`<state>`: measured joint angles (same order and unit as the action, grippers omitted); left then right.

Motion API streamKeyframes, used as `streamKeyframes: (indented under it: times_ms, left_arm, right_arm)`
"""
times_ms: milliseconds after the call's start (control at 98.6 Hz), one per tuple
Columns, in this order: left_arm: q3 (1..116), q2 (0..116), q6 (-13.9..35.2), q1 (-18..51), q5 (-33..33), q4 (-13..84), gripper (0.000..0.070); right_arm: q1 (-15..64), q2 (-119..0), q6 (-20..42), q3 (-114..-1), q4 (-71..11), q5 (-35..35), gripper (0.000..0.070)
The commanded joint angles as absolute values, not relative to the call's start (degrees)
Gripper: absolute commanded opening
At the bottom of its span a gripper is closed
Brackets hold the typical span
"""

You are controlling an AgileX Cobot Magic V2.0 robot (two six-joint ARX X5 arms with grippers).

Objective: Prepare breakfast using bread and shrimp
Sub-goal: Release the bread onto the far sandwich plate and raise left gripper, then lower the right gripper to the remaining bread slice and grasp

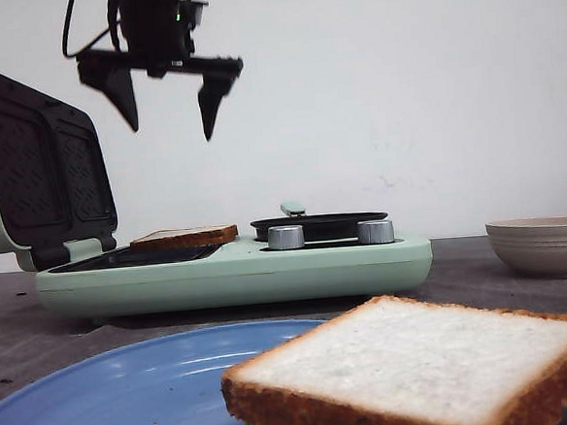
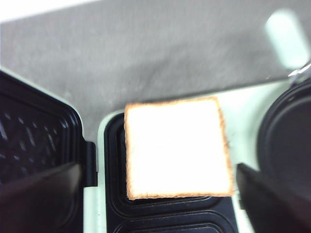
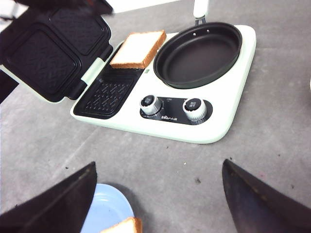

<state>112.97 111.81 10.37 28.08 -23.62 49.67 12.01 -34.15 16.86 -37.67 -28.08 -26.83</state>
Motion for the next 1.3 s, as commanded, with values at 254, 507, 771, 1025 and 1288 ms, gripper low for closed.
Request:
streamKeyframes:
  times_ms: [254, 507, 771, 1025, 1288]
  left_arm:
    - [120.27, 111.81, 10.72, 30.24, -23.46, 56.77, 0.001]
    - [120.25, 106.63, 11.18, 34.98, -23.53, 59.99, 0.001]
    - [120.25, 96.64, 7.7, 42.74, -23.57, 60.62, 0.001]
    - [120.25, 81.87, 6.7, 50.43, -24.21, 66.46, 0.0011]
    - [120.25, 68.2, 8.69, 53.76, -24.21, 75.22, 0.0012]
  right_arm:
    - [12.29, -34.37, 15.51, -38.74, -28.62, -26.94, 0.0509]
    - [12.25, -34.39, 14.31, -38.74, -30.79, -26.55, 0.0509]
    - [12.25, -34.37, 14.35, -38.74, -33.36, -26.59, 0.0509]
    - [12.25, -34.44, 14.33, -38.74, -39.38, -27.18, 0.0509]
    - [12.25, -39.24, 14.31, -38.74, -49.74, -35.51, 0.0509]
